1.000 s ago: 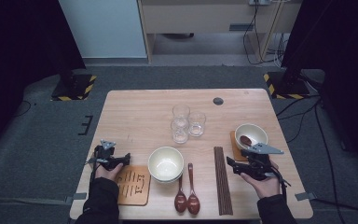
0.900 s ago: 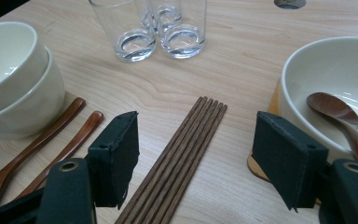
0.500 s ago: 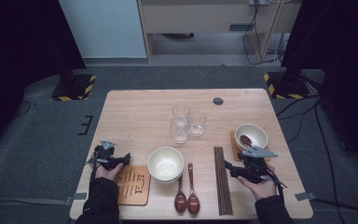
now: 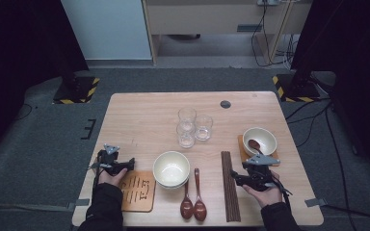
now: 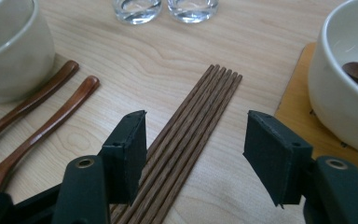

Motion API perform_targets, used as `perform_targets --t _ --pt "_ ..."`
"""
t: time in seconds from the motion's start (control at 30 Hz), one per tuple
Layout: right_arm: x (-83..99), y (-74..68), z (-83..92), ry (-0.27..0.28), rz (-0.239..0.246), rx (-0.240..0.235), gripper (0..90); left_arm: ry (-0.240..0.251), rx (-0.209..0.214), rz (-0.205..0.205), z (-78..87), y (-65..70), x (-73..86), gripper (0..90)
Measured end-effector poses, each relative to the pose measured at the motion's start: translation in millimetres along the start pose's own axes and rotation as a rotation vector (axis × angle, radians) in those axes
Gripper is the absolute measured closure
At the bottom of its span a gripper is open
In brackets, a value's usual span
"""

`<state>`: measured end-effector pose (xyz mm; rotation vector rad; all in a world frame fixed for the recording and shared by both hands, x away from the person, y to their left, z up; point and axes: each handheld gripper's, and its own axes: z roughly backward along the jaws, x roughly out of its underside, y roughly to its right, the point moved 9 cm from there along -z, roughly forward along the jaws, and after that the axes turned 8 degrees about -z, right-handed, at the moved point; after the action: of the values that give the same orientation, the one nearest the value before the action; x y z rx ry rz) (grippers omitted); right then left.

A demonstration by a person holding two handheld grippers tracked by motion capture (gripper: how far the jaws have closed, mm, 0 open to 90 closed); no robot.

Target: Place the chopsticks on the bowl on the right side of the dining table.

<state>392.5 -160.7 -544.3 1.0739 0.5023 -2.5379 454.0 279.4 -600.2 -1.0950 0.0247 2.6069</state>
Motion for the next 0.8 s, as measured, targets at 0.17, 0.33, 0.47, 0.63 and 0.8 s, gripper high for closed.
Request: perform_targets --t 0.17,0.33,0.47,0.63,0.8 --pt "5.5 -2.7 -3.5 -0.028 0.009 -0.002 44.1 0.000 0.000 0.000 0.0 0.0 0.0 3.4" --pt "10.5 -0.9 -7.6 -0.052 0.018 0.011 47.3 0.000 0.000 0.000 0.0 0.0 0.0 3.4" --pt "15.0 -0.4 -10.6 -0.071 0.025 0.015 49.8 0.000 0.000 0.000 0.0 0.0 0.0 3.4" --pt "20.7 1.0 -12.5 -0.094 0.032 0.025 54.4 0.000 0.000 0.000 0.0 0.0 0.0 3.4" --pt "23.9 0.8 -13.9 -0.110 0.035 0.028 60.0 0.000 0.000 0.000 0.0 0.0 0.0 3.4"
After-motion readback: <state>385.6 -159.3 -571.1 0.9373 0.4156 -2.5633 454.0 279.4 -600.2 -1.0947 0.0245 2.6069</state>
